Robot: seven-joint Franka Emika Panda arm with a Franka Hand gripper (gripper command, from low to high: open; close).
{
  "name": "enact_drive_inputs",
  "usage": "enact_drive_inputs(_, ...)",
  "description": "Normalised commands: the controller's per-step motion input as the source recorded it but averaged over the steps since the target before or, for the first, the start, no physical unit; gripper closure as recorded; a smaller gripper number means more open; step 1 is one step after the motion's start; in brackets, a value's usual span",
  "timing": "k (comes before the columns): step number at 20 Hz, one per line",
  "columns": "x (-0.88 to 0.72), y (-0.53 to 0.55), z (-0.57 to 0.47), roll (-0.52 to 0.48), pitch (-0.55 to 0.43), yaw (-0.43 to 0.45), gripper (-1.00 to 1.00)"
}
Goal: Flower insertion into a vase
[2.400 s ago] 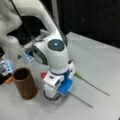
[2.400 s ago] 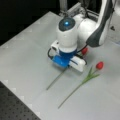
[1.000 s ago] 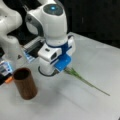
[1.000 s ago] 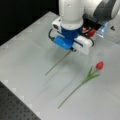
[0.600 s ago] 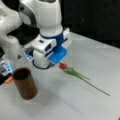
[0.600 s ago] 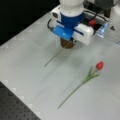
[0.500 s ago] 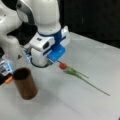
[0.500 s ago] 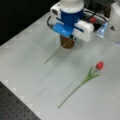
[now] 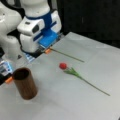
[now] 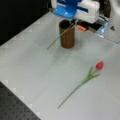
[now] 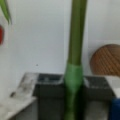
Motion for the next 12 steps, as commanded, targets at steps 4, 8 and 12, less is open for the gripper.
enact_drive_inputs(4, -0.15, -0.28, 0.15, 0.216, 0.041, 0.122, 1.00)
enact_drive_inputs(8, -0.13, -0.29, -0.02, 0.171, 0.053, 0.102, 1.00)
enact_drive_inputs(12, -0.28, -0.27, -0.05, 0.025, 0.075, 0.059, 1.00)
